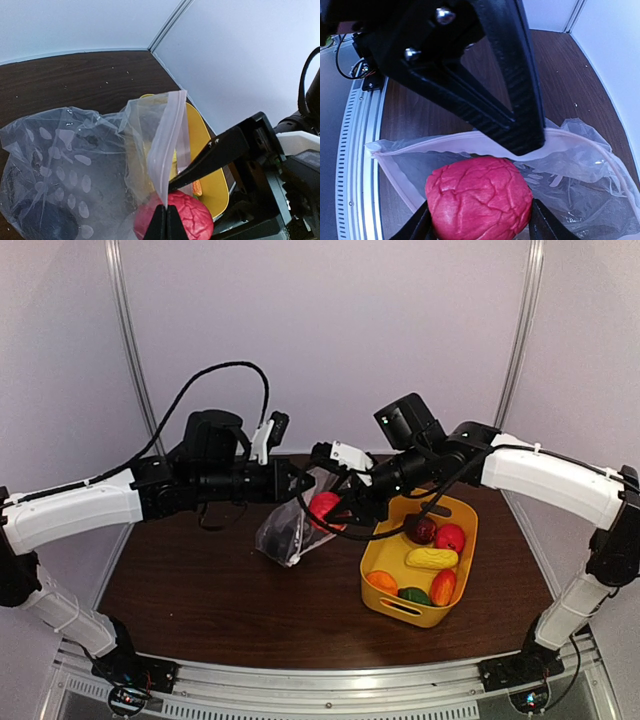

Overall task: Place the food in the zip-top bag and seal the zipper
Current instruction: Place the fake fruit in the zipper food storage bag.

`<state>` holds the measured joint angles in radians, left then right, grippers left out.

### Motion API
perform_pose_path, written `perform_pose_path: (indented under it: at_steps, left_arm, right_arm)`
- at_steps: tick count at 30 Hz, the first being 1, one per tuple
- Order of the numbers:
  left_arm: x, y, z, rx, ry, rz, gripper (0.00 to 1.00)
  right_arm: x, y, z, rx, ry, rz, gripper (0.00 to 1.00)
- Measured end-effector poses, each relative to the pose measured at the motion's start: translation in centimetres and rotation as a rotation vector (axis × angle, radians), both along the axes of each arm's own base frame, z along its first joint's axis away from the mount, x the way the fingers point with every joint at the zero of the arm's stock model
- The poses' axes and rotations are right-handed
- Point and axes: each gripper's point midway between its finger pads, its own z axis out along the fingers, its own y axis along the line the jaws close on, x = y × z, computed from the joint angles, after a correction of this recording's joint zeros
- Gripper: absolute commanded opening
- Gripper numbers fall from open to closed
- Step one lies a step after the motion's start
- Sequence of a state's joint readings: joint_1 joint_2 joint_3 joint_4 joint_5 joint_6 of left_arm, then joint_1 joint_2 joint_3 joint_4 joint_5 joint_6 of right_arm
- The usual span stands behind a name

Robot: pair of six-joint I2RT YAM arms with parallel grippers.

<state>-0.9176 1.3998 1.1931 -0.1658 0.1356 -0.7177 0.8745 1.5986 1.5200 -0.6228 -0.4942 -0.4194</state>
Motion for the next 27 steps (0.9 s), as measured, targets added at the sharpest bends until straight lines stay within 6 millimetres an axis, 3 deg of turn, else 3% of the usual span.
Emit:
perform_pose_path:
  at_steps: [3, 9, 18, 22, 25, 27]
  left_arm:
    - [0.0, 0.0, 0.1, -0.005, 0.002, 0.001, 0.00]
    - [-0.2, 0.2, 0.8, -0.019, -0.003, 0.002, 0.00]
    - [-0.2, 0.9, 1.6, -0.025, -0.023, 0.023, 0.00]
    - [-0.1, 1.8, 1.8, -0.004, -0.046, 0.054, 0.00]
    - [0.2, 3.5, 2.8, 0.029, -0.106, 0.104, 0.00]
    - [0.5, 5.3, 3.7, 0.082, -0.162, 0.160, 0.00]
  right_arm:
    - [1.1, 0.1, 0.1, -0.007, -0.015, -0.047, 0.67]
    - [2.4, 0.9, 2.3, 0.032, -0.047, -0.098, 0.83]
    - [1.4, 0.5, 3.6, 0.048, -0.025, -0.080, 0.83]
    - [0.0, -2.0, 6.1, 0.077, -0.085, -0.069, 0.83]
    - [-1.1, -5.3, 8.9, 0.122, -0.163, -0.081, 0.84]
    - [-0.8, -8.2, 10.3, 0.137, -0.226, -0.129, 0.84]
